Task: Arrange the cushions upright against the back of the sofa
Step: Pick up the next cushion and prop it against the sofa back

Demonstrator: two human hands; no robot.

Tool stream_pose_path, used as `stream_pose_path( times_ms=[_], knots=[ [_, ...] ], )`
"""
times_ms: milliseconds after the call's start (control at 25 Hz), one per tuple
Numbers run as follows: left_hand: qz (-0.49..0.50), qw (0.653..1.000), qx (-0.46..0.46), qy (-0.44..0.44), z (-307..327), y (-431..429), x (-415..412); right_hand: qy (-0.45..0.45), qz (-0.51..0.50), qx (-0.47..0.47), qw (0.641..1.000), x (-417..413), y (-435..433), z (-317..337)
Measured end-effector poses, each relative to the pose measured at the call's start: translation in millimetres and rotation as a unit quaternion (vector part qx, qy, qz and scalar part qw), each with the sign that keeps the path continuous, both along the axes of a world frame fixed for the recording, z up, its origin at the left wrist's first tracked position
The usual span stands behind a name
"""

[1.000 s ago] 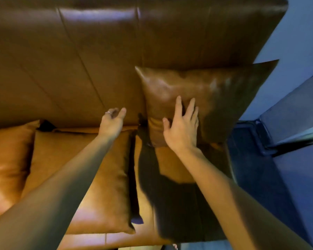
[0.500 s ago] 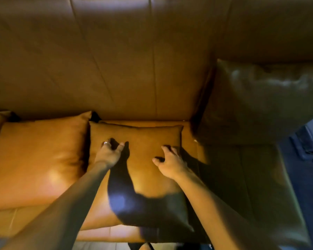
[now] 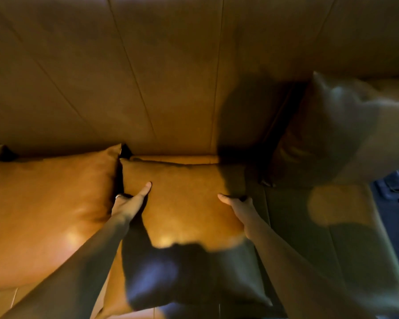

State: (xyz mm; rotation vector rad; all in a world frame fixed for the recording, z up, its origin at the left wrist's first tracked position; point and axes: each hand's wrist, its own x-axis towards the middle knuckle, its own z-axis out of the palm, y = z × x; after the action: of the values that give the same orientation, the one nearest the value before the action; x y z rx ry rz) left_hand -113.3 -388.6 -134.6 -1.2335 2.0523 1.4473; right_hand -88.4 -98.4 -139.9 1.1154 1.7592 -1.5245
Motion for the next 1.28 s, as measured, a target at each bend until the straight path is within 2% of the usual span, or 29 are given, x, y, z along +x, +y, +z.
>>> stream_pose_path(
  times_ms=[200, 440, 640, 880, 1080, 1280],
  knots=[
    [0.034, 0.999, 0.007, 0.031, 37.6, 21.7, -16.6, 0.026, -0.047, -0.066, 0.996, -0.6, 7.6, 18.3],
    [0.071, 0.986, 0.032, 0.147, 94.4, 39.9, -64.6, 0.174, -0.105, -0.064, 0.977, -44.7, 27.1, 81.4],
    [0.074, 0.966, 0.057, 0.240, 127.6, 49.5, -102.1, 0.249, -0.076, -0.062, 0.963, -75.3, 41.8, 120.1],
    [0.018, 0.962, 0.104, 0.250, 126.9, 39.1, -113.1, 0.263, -0.055, -0.097, 0.958, -92.5, 35.2, 119.7],
    [0.075, 0.954, 0.101, 0.272, 128.2, 34.5, -111.0, 0.283, -0.082, -0.138, 0.945, -93.9, 30.0, 120.2],
    [0.091, 0.954, 0.105, 0.266, 118.9, 25.0, -116.1, 0.297, -0.112, -0.106, 0.942, -102.4, 20.6, 112.3]
  ],
)
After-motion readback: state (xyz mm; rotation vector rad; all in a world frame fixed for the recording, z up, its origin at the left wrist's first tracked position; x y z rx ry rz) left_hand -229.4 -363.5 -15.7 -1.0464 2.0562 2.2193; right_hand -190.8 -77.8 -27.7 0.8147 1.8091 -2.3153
